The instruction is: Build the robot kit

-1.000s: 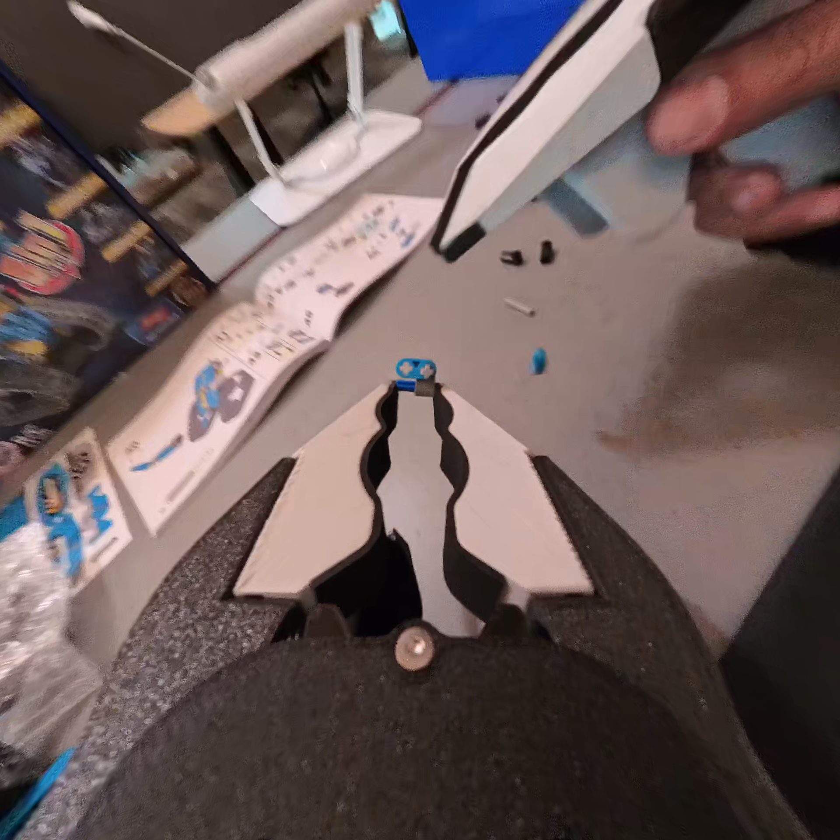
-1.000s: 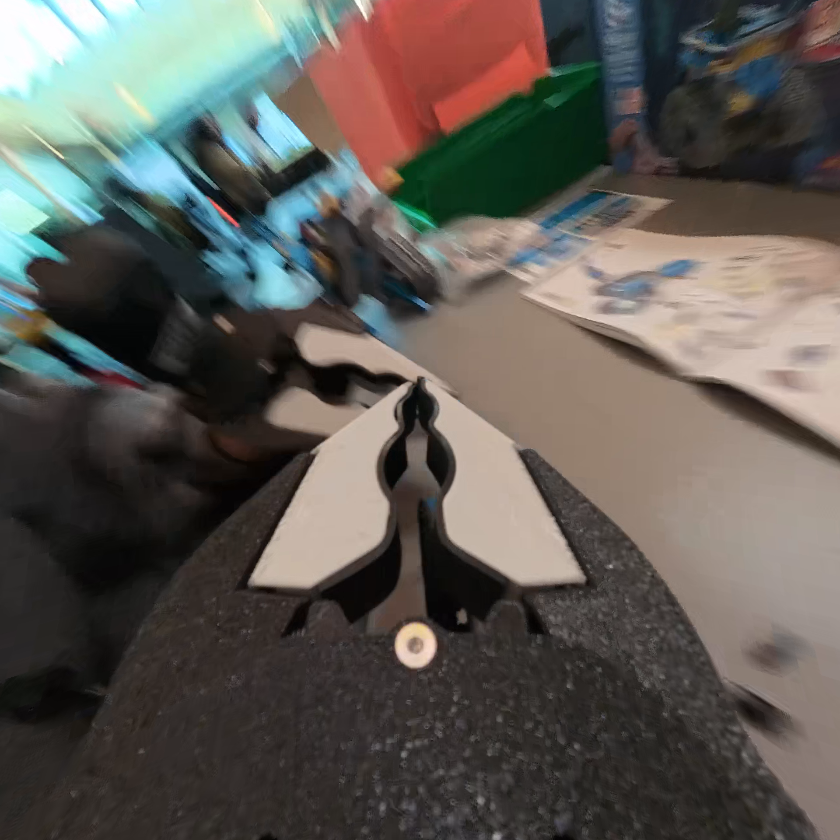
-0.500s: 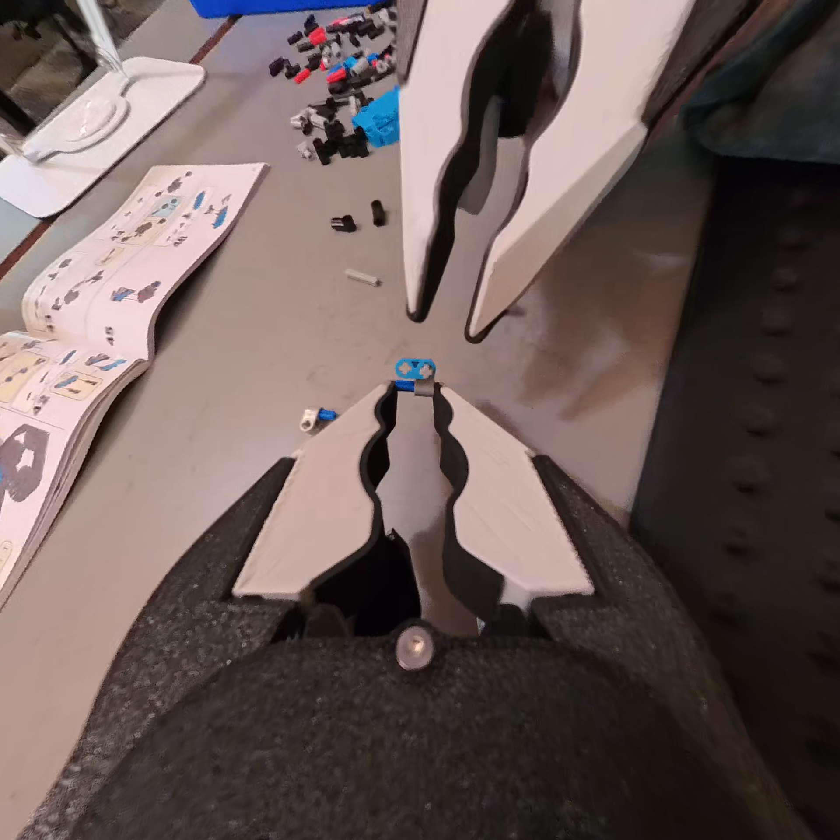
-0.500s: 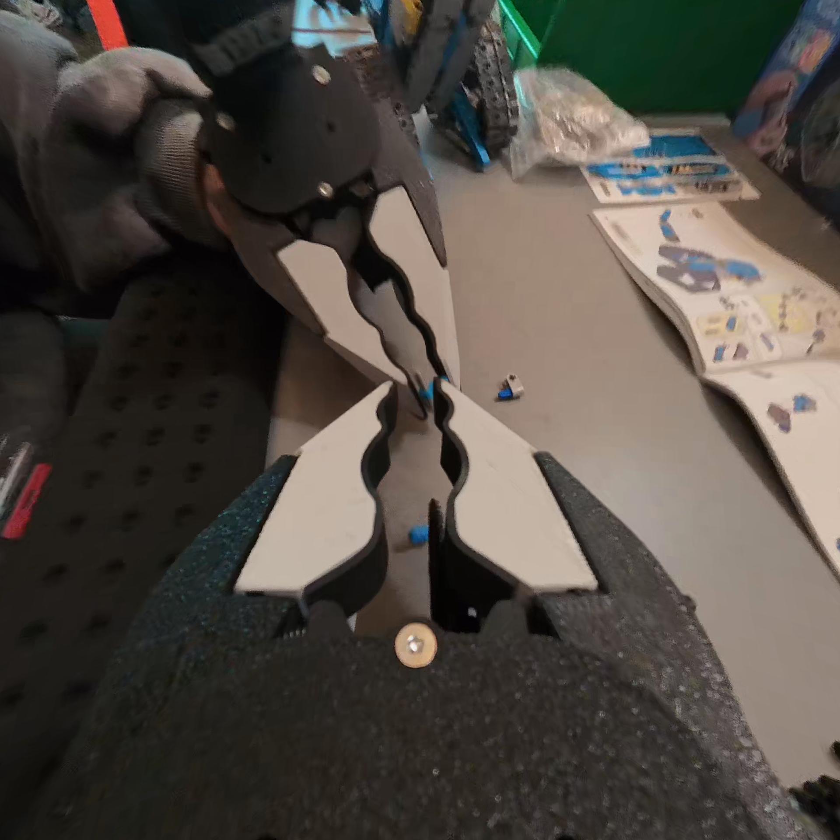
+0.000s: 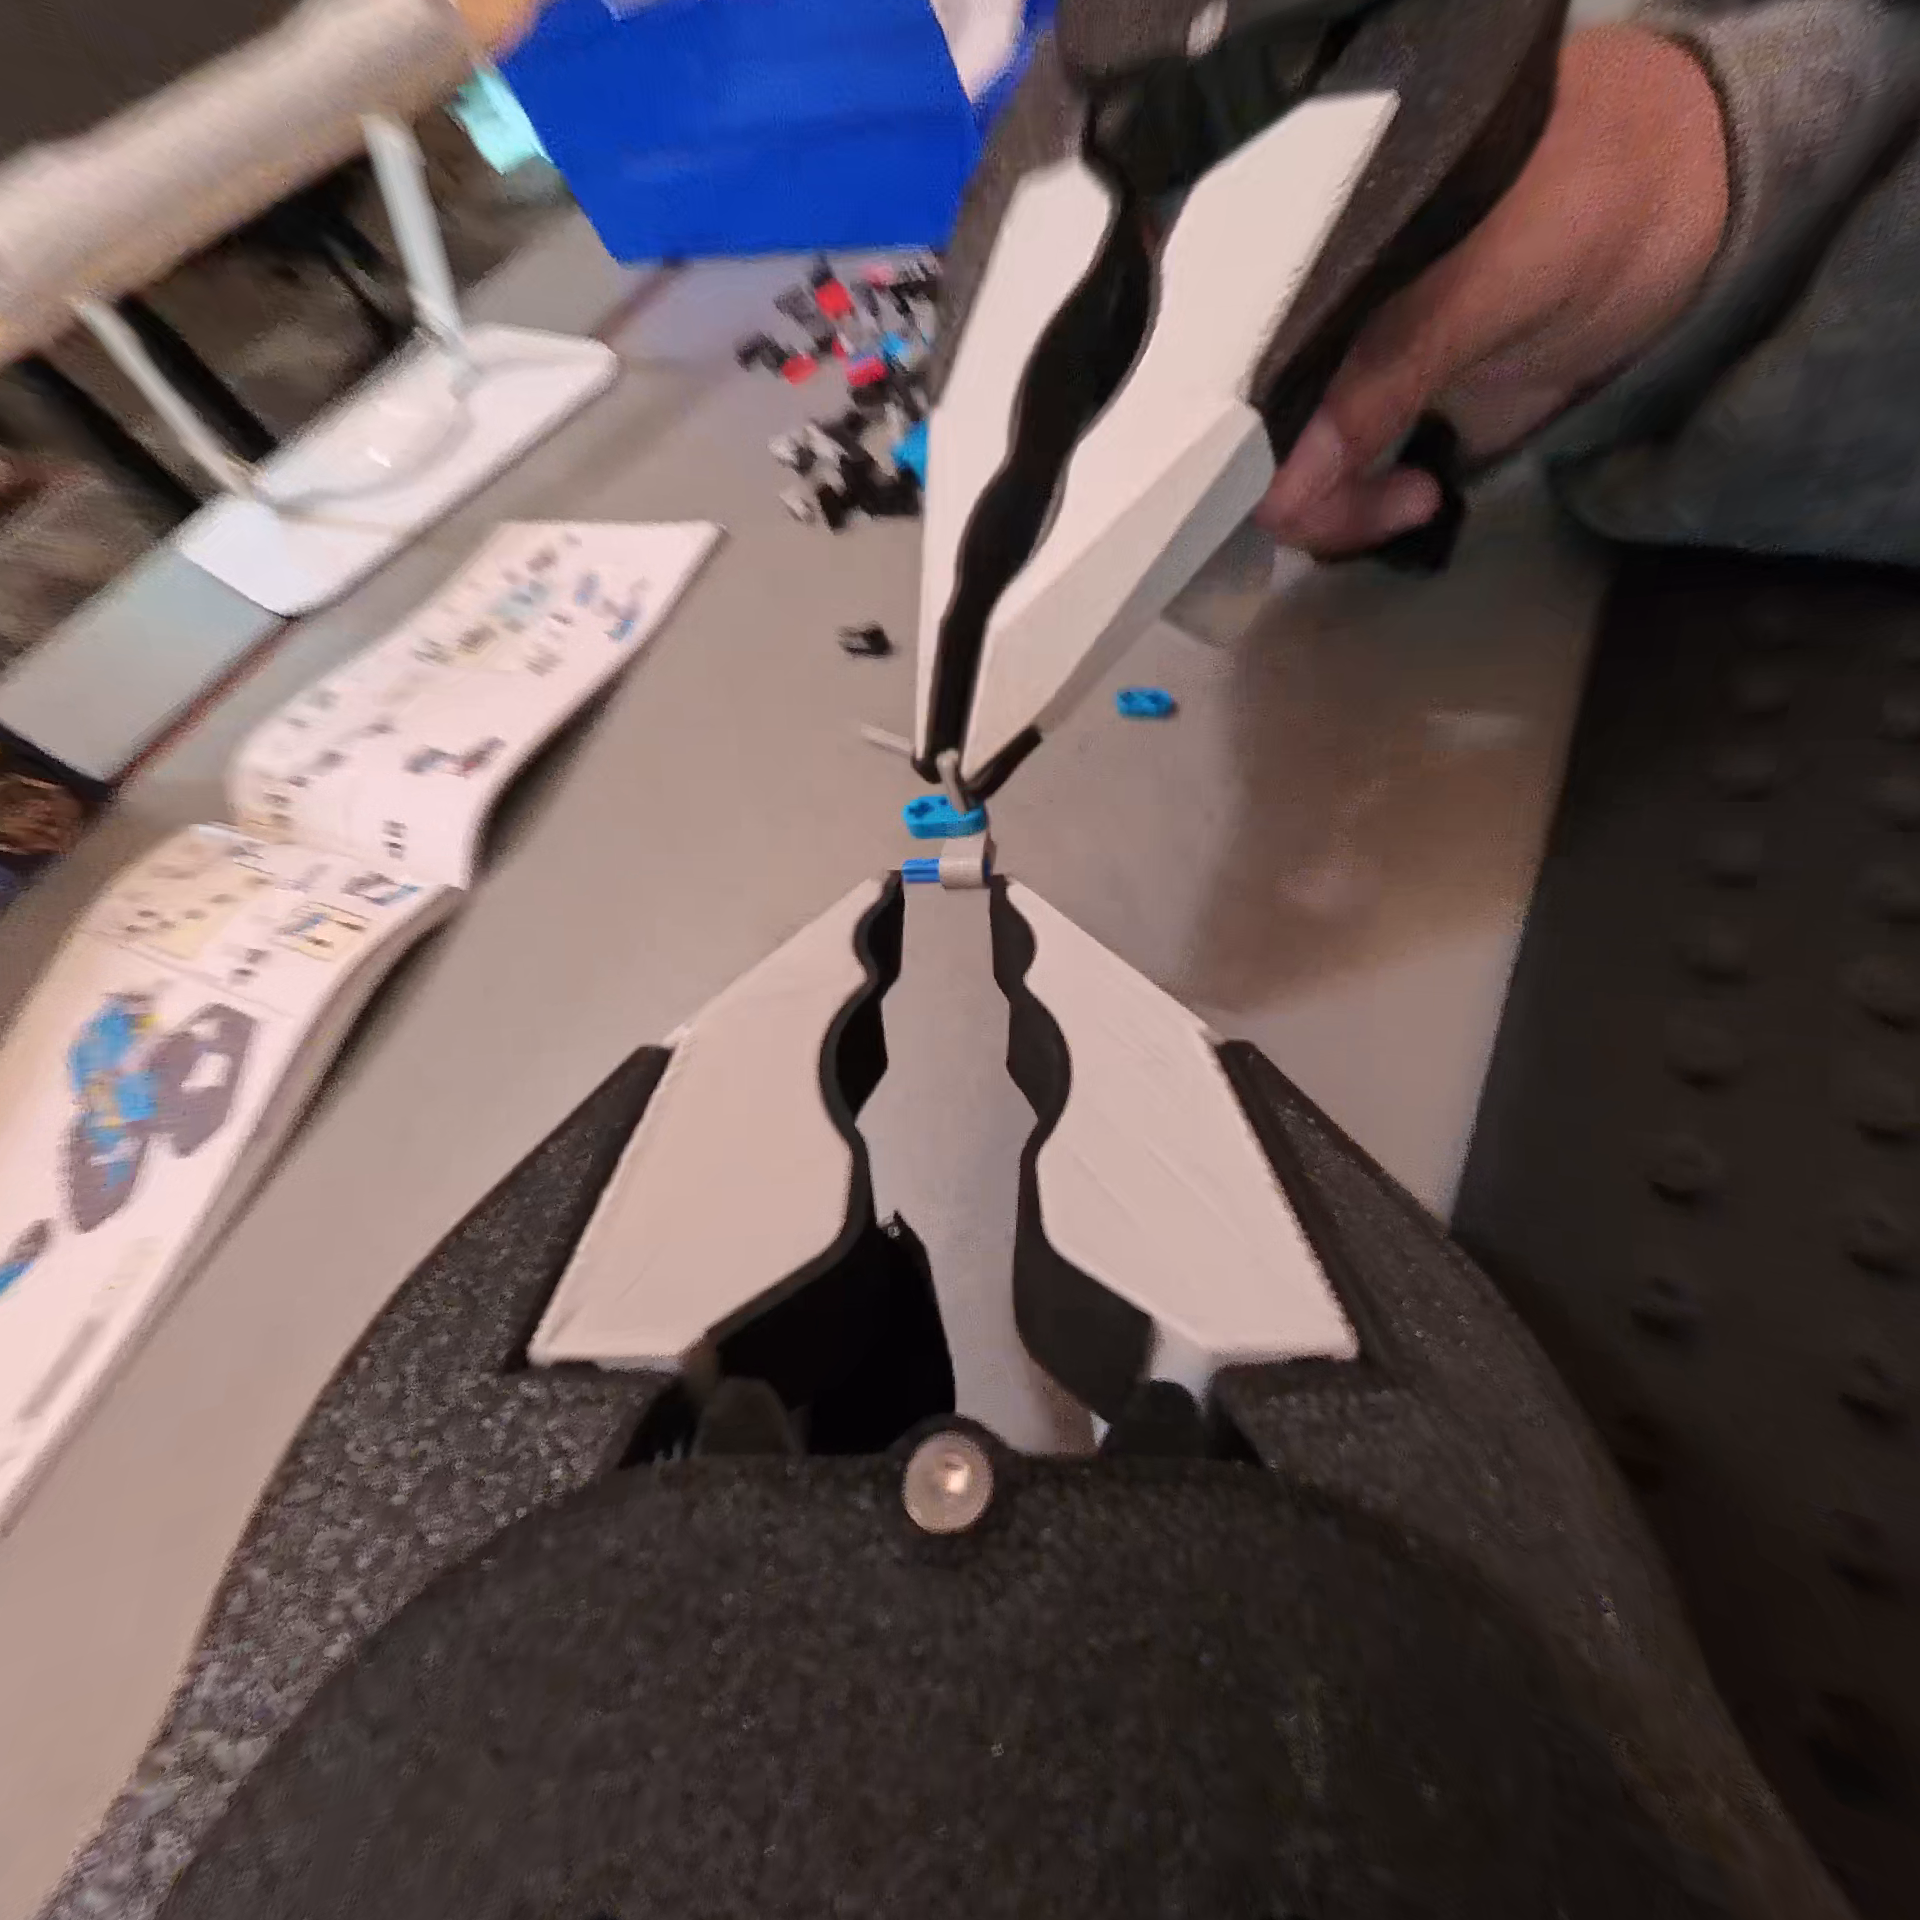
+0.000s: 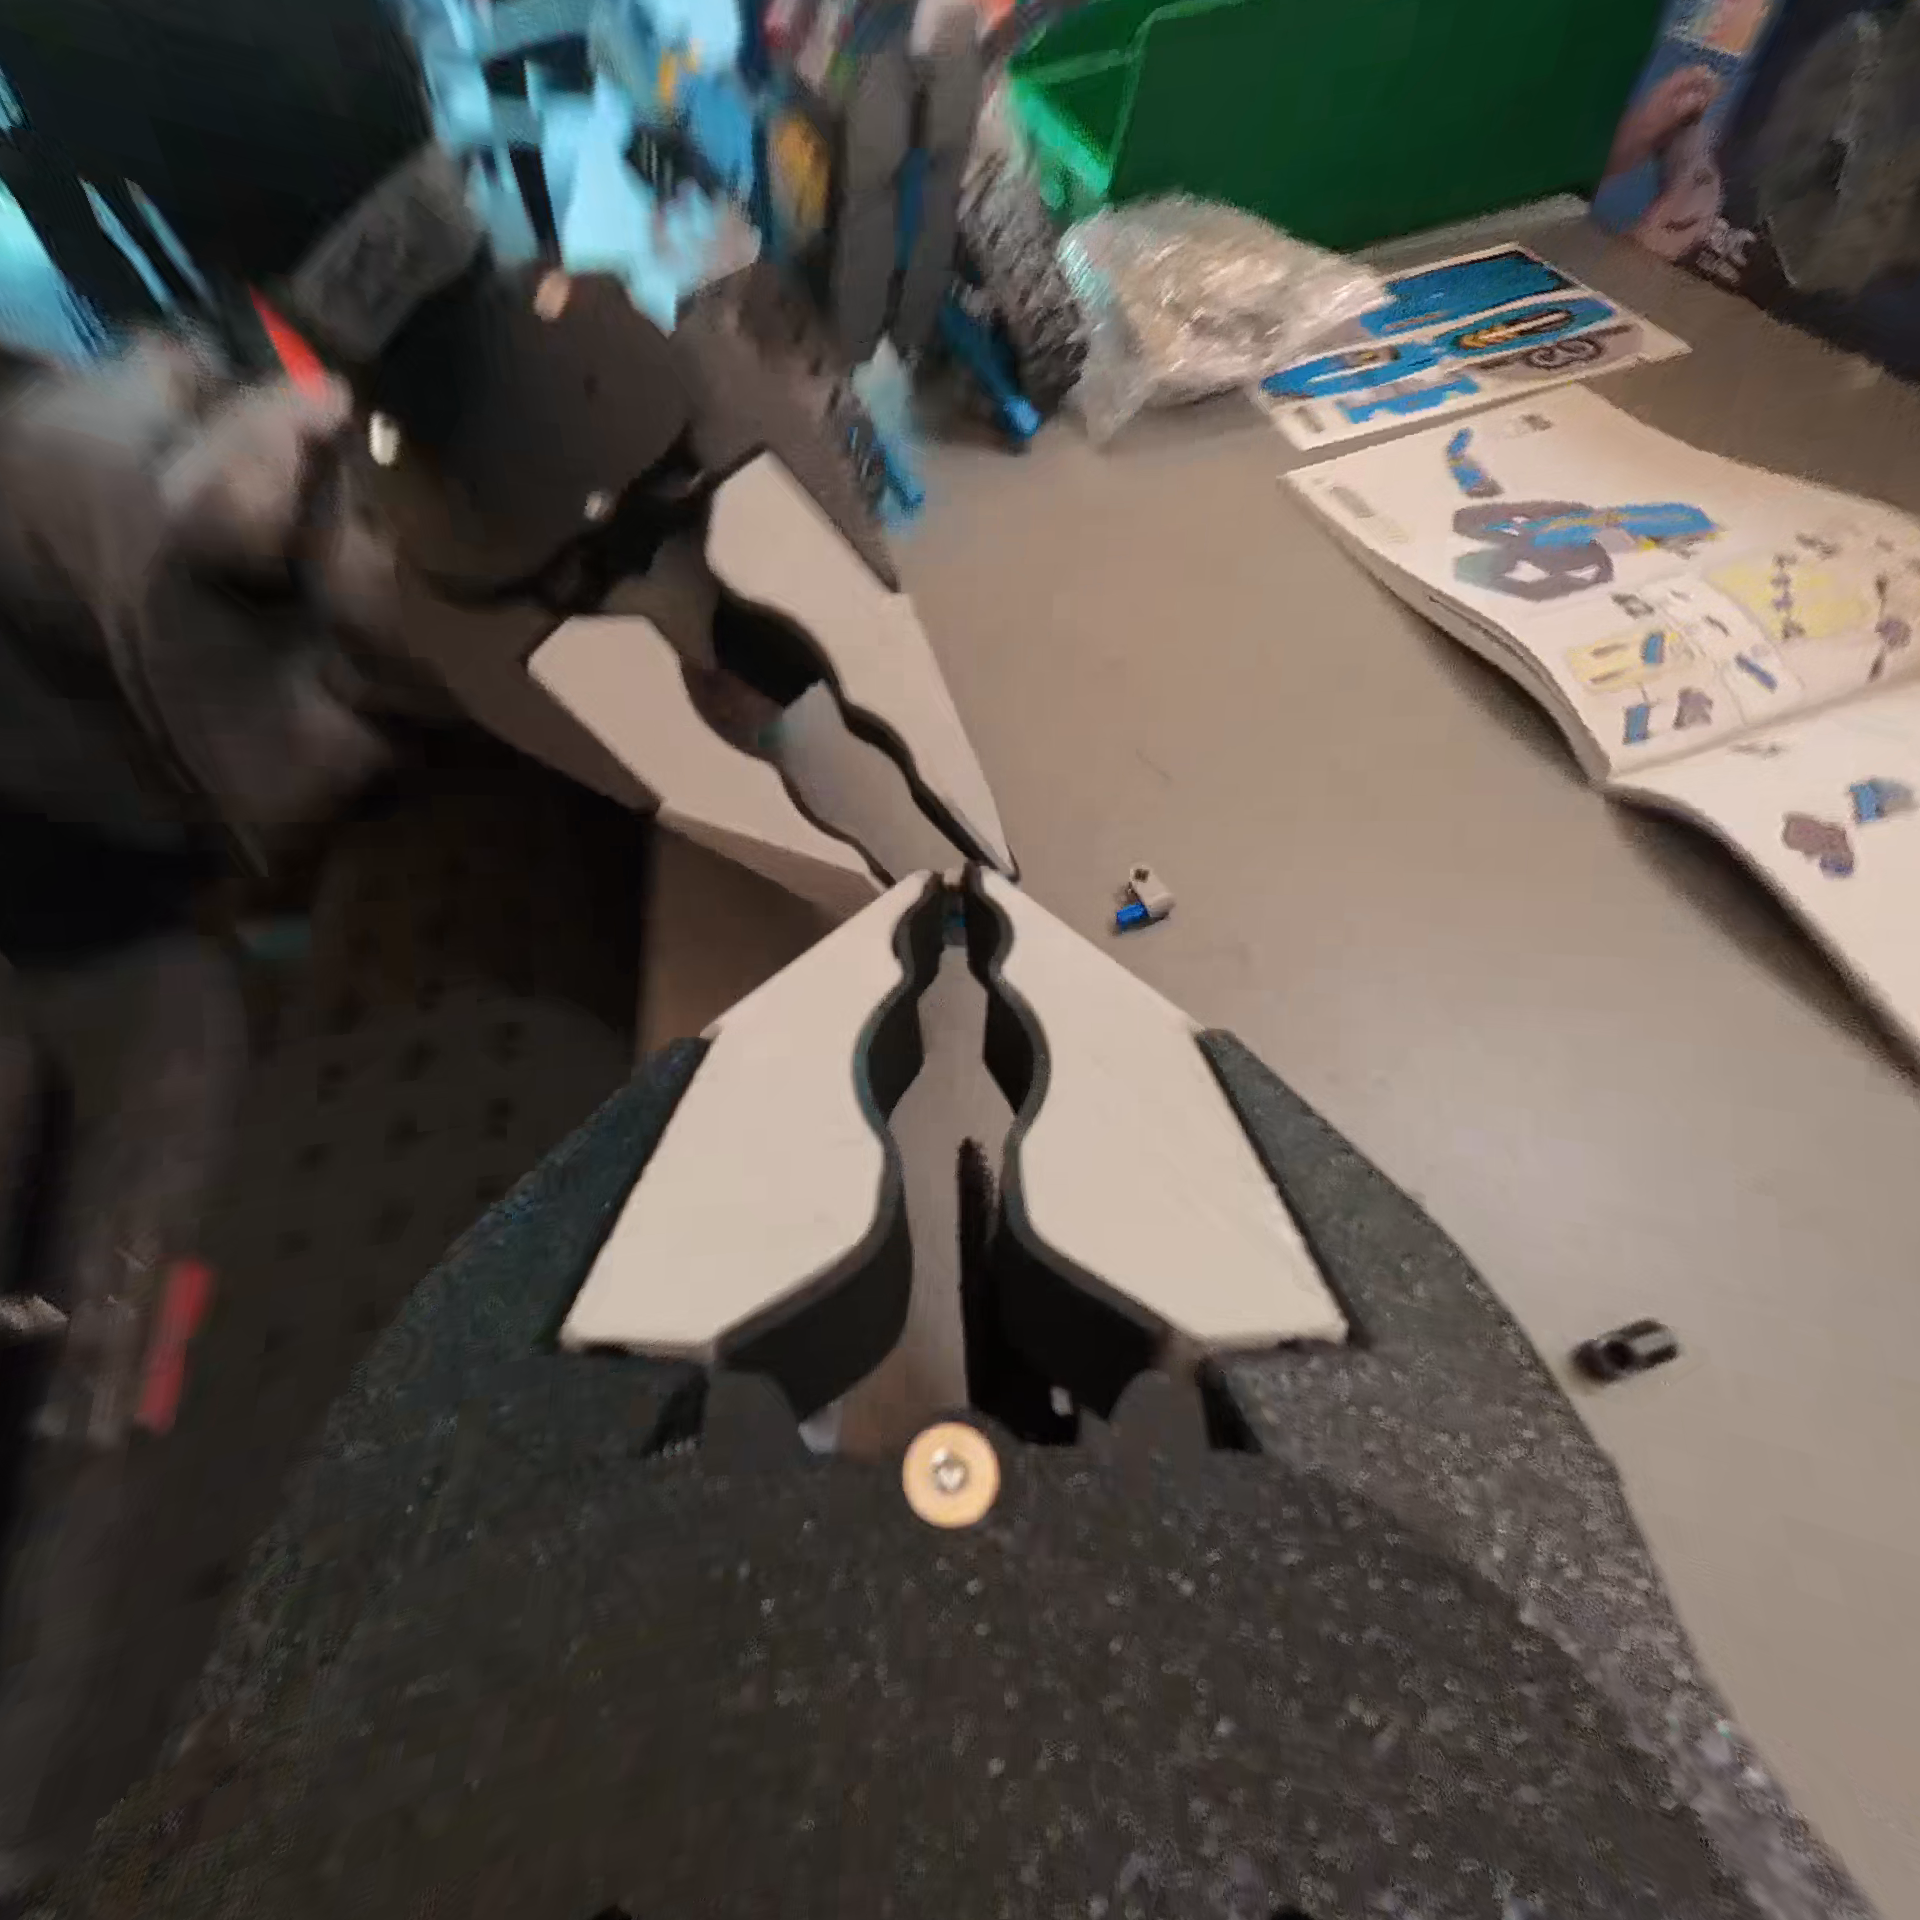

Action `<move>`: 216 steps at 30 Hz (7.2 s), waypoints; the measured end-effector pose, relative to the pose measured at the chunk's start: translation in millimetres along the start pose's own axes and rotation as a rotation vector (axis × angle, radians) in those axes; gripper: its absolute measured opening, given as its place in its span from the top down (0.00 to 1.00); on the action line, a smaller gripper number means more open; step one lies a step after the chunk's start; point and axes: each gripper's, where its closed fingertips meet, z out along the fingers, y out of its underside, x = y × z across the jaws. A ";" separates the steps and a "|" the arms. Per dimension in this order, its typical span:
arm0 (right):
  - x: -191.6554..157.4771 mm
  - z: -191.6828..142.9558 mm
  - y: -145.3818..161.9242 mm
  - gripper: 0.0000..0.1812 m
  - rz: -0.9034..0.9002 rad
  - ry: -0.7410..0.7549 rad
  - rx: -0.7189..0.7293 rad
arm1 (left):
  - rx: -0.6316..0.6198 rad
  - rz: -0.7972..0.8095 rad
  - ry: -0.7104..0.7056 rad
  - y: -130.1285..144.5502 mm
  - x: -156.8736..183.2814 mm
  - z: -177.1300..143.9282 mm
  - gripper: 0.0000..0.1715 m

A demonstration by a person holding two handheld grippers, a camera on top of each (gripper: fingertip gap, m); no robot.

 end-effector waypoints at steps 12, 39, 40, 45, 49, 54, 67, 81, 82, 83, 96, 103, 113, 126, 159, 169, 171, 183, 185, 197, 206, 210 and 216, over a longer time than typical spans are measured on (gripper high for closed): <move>10.5 -5.8 -36.7 0.98 0.753 -0.296 0.362 | 0.072 0.416 -0.465 -36.0 -21.6 -22.7 0.88; 8.7 -21.8 -42.7 0.92 0.632 -0.321 0.322 | 0.156 0.258 -0.224 -34.9 -12.0 -23.0 0.98; 15.2 -29.0 -36.3 0.90 0.553 -0.248 0.273 | 0.153 0.261 -0.206 -33.3 -10.3 -23.2 0.98; 22.0 -61.1 57.9 0.84 0.131 0.024 -0.198 | 0.097 0.371 -0.076 -15.1 11.2 -19.4 0.98; 34.3 -65.1 92.8 0.84 0.089 0.146 -0.322 | 0.096 0.351 -0.039 -14.4 16.1 -16.9 0.97; 39.0 -62.6 97.2 0.89 0.132 0.231 -0.345 | 0.080 0.391 -0.059 -13.2 18.8 -16.1 0.97; 33.5 -50.8 88.4 0.90 0.131 0.232 -0.299 | 0.122 0.237 0.059 -18.9 29.1 -18.9 0.97; 39.0 -50.2 91.2 0.91 0.103 0.255 -0.327 | 0.111 0.196 0.102 -15.1 31.2 -16.9 0.97; 38.6 -50.6 90.0 0.92 0.117 0.245 -0.315 | 0.116 0.192 0.105 -15.6 31.1 -17.2 0.97; 38.7 -49.7 90.6 0.93 0.128 0.238 -0.312 | 0.117 0.187 0.108 -15.8 30.9 -17.3 0.97; -44.6 -41.3 -54.1 0.98 -0.106 -0.017 0.389 | 0.475 -0.364 0.556 -72.4 45.4 -61.2 0.98; -57.3 -44.9 -58.1 0.98 -0.159 -0.053 0.428 | 0.522 -0.402 0.637 -78.2 47.0 -71.8 0.98; -64.0 -46.1 -53.1 0.98 -0.170 -0.087 0.417 | 0.504 -0.397 0.677 -76.2 52.8 -71.9 0.98; -78.7 -47.3 -45.2 0.91 -0.186 -0.154 0.378 | 0.482 -0.466 0.740 -71.8 49.5 -72.0 0.98; -53.0 -33.6 -29.8 0.90 -0.173 -0.007 0.262 | 0.292 -0.279 0.497 -45.2 48.7 -39.5 0.98; -55.0 -21.9 -24.7 0.97 -0.287 0.060 0.208 | 0.259 -0.330 0.432 -39.0 36.0 -31.0 1.00; -53.3 -24.5 -25.8 0.97 -0.240 0.035 0.221 | 0.263 -0.330 0.428 -39.4 35.2 -31.3 1.00; -16.5 -15.2 10.6 1.00 -0.062 0.097 0.042 | 0.041 -0.192 0.197 -1.8 17.6 -7.8 1.00; -8.3 -17.1 15.8 1.00 -0.051 0.131 0.014 | -0.010 -0.192 0.183 7.8 14.7 -5.7 1.00; 45.6 -37.3 -1.7 0.86 0.072 0.209 -0.065 | -0.029 -0.312 0.067 18.9 -17.6 -9.0 0.95; 137.6 88.1 1.4 0.87 0.055 0.164 -0.394 | 0.036 -0.410 -0.078 21.3 -52.9 -22.5 0.95; 150.8 102.1 8.0 0.86 0.052 0.190 -0.390 | 0.045 -0.373 -0.062 18.3 -46.7 -23.7 0.95; 150.1 107.7 6.3 0.92 -0.033 0.178 -0.396 | 0.033 -0.363 -0.040 18.6 -42.8 -21.4 0.96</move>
